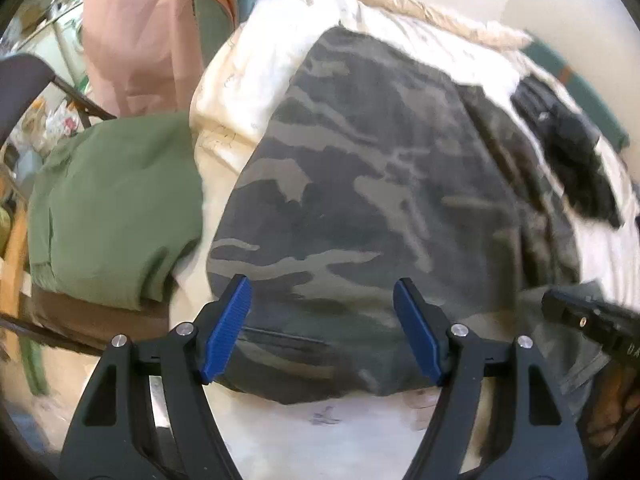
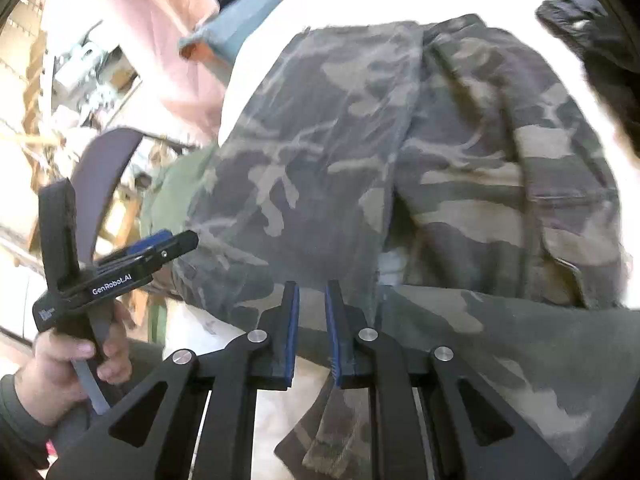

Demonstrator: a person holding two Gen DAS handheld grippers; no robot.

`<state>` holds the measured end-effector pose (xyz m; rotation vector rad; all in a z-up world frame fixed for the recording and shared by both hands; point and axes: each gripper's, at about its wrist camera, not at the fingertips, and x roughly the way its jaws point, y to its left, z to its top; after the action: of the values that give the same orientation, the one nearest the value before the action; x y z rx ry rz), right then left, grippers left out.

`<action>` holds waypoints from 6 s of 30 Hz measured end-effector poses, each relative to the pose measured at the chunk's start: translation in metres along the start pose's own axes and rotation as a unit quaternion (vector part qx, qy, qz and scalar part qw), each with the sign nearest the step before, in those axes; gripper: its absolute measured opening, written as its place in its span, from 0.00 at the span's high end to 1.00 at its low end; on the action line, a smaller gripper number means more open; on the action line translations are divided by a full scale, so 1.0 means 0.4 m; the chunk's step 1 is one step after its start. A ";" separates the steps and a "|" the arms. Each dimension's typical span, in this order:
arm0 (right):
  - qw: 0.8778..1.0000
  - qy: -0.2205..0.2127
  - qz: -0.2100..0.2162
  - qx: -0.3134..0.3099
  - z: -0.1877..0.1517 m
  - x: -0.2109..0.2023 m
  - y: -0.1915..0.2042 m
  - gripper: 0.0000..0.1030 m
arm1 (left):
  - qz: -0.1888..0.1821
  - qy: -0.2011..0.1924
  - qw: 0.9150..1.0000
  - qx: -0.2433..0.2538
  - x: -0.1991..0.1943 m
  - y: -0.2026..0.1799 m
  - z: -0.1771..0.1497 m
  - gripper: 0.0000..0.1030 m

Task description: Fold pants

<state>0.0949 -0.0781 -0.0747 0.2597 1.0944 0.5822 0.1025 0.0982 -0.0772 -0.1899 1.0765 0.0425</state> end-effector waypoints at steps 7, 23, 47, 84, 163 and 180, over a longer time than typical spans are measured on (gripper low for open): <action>0.998 -0.049 0.000 0.047 -0.044 -0.182 -0.079 0.84 | -0.013 0.002 1.000 -0.008 -0.050 -0.083 -0.029 0.32; 0.954 -0.156 -0.065 0.246 -0.167 -0.481 -0.401 0.33 | -0.090 0.171 0.981 0.006 0.042 -0.405 -0.247 0.40; 0.976 -0.090 -0.053 0.194 -0.224 -0.495 -0.326 0.94 | -0.171 0.179 0.967 -0.057 -0.043 -0.417 -0.240 0.91; 0.963 -0.222 0.025 0.153 0.352 -0.613 -0.355 0.94 | -0.270 0.066 0.955 -0.106 -0.135 -0.456 0.318 0.91; 0.982 -0.114 -0.051 0.143 -0.063 -0.454 -0.471 0.29 | -0.142 0.131 0.975 0.107 0.096 -0.314 -0.091 0.32; 0.988 0.049 -0.146 0.023 -0.094 -0.254 -0.421 0.63 | -0.191 0.100 0.961 0.174 0.137 -0.404 -0.100 0.96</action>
<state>0.0808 -0.2768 -0.0944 0.1087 1.2162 0.3104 0.1143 -0.0708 -0.1222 -0.0814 1.2137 -0.5212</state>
